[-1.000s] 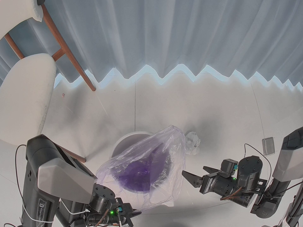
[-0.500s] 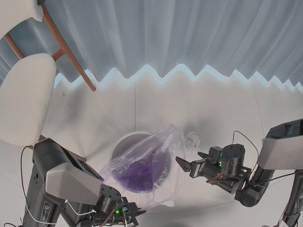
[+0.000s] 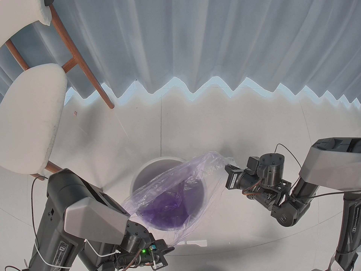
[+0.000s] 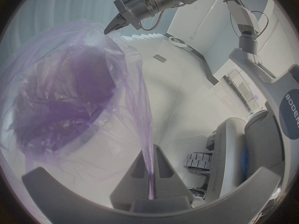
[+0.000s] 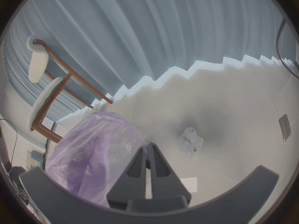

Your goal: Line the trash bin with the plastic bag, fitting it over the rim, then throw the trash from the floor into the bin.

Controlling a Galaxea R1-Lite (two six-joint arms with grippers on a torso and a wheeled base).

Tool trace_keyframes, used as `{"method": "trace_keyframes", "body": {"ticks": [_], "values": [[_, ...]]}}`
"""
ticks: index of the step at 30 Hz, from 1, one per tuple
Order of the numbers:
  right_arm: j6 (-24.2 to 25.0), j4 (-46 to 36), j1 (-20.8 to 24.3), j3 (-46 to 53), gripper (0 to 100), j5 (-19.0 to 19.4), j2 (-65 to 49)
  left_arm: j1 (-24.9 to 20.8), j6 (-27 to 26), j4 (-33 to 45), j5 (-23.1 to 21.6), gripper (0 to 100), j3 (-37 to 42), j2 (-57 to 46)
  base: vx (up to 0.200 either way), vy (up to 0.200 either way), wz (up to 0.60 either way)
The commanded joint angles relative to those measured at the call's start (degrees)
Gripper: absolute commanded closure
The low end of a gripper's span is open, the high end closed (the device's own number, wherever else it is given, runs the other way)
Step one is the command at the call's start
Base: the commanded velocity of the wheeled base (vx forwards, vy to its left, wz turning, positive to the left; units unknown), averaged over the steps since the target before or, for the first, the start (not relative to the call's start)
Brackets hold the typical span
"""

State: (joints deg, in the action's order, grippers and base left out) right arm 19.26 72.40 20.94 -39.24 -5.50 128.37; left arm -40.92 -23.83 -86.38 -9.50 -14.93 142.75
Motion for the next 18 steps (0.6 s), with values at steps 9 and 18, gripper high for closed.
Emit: {"method": "trace_keyframes", "body": {"ticks": [9, 18], "values": [[-0.19, -2.61, -2.49, -4.44, 100, -0.13, 5.58, -0.30, -0.60, 0.07, 2.64, 100, -0.01, 1.65, 0.000, 0.000, 0.00], [-0.19, -2.79, -2.49, -5.67, 100, -0.13, 7.69, -1.62, -1.04, 0.07, 2.38, 0, 2.54, 1.48, 0.000, 0.000, 0.00]]}}
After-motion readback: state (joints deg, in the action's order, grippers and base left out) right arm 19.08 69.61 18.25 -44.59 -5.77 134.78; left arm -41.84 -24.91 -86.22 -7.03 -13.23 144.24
